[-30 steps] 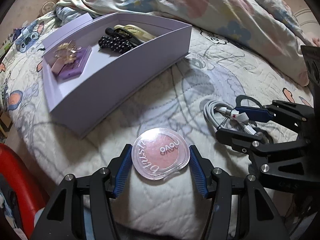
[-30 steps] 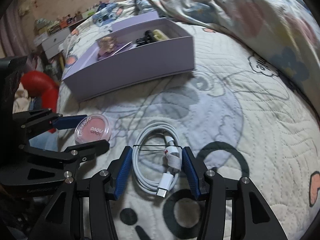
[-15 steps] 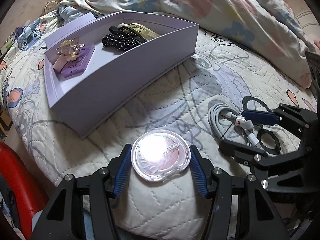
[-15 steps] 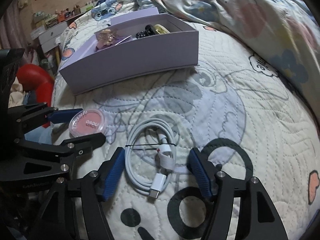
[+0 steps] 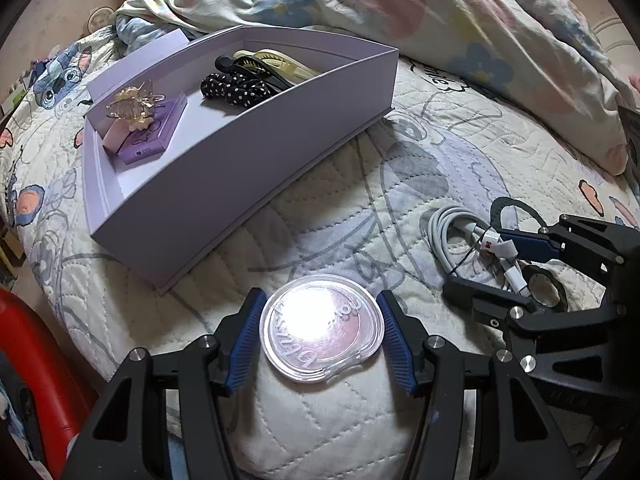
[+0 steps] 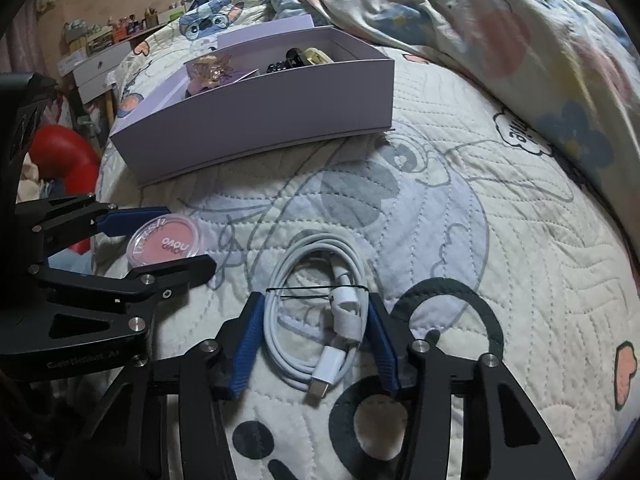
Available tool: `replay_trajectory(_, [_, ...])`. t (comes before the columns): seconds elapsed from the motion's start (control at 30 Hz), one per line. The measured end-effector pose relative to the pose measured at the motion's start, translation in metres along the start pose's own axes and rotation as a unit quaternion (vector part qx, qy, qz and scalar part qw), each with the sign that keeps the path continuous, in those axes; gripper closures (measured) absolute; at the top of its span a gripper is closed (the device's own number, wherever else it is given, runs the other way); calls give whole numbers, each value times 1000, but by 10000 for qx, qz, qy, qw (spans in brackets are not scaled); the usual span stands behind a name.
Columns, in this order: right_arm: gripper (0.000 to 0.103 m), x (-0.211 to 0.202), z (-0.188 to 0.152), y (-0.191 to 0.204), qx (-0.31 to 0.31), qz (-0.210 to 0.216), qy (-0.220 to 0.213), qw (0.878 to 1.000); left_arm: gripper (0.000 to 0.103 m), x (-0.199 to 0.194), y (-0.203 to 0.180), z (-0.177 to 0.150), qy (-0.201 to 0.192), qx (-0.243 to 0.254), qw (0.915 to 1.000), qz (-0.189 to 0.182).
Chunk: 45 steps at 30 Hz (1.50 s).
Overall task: Organize rigid objects
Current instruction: 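Carry the compact with left tool while right tool carries the cable over the box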
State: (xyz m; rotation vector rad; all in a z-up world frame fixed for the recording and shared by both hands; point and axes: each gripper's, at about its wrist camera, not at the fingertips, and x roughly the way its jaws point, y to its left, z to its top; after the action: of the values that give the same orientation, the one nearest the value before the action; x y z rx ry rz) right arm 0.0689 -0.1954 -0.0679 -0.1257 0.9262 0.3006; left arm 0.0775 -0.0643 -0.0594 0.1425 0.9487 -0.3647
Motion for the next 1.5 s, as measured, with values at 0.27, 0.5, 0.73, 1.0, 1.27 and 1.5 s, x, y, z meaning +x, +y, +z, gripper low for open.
replay_trajectory(0.27, [55, -4, 2, -6, 210, 132, -8, 9997, 48, -9, 2, -1, -2, -100, 9999, -75])
replay_trajectory(0.5, [55, -12, 5, -5, 196, 237, -62, 9995, 48, -18, 0, -3, -77, -166, 9998, -77])
replay_trajectory(0.73, [55, -24, 8, 4, 76, 262, -196, 9994, 48, -30, 5, -6, -183, -264, 9995, -30])
replay_trajectory(1.0, [55, -38, 12, 19, -40, 391, -431, 9983, 48, -53, 14, -11, -345, -337, 9986, 199])
replay_trajectory(1.27, [55, -46, 20, 37, -320, 622, -555, 9960, 48, -75, 23, -15, -502, -483, 9970, 344])
replay_trajectory(1.5, [55, -57, 32, 50, -608, 741, -714, 9928, 48, -91, 31, -11, -673, -546, 9952, 449])
